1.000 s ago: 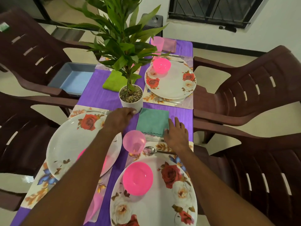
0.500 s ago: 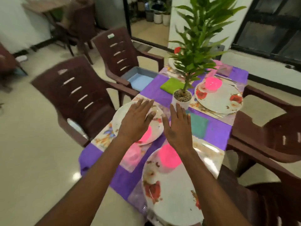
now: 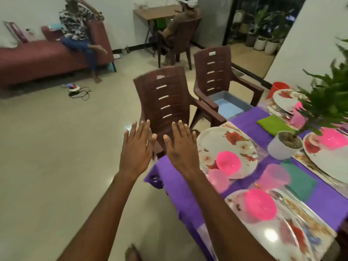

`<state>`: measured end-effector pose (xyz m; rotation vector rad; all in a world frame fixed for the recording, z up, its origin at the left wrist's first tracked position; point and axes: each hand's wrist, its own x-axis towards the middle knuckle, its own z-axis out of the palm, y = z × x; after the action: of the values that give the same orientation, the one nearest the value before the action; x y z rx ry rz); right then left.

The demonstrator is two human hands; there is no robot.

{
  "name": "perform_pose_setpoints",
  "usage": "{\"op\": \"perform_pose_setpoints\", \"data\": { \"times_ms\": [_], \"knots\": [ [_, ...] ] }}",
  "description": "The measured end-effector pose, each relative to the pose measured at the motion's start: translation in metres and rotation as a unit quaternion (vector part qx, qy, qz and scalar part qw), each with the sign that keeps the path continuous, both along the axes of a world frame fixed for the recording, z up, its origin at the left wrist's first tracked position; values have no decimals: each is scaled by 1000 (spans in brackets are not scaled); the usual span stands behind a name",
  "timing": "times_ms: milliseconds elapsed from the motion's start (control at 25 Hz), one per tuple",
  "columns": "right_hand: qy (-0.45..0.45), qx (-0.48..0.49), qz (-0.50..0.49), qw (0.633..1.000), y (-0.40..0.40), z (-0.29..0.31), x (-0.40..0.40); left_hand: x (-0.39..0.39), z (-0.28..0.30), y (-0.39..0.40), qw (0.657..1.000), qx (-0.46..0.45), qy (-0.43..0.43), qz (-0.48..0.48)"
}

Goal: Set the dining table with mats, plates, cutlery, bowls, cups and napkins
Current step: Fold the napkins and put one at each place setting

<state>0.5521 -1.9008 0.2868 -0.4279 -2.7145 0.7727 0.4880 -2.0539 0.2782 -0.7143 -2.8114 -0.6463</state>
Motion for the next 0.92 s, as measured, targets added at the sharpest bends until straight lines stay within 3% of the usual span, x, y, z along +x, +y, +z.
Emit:
{"op": "perform_pose_setpoints", "data": {
  "times_ms": [280,480,720,920],
  "knots": [
    [-47,0,53,998,-120,-24,-148,-111,-13,-137,996,-2,-56,74],
    [-57,4,63,996,-183,-16,-244,-206,-4,-205,996,-7,-31,85],
    [-86,50,91,991,-218,-31,-370,-326,-25,-244,994,-39,-20,102],
    [-84,17,74,994,-212,-57,-514,-473,-42,-248,993,-60,-48,87]
  ]
}}
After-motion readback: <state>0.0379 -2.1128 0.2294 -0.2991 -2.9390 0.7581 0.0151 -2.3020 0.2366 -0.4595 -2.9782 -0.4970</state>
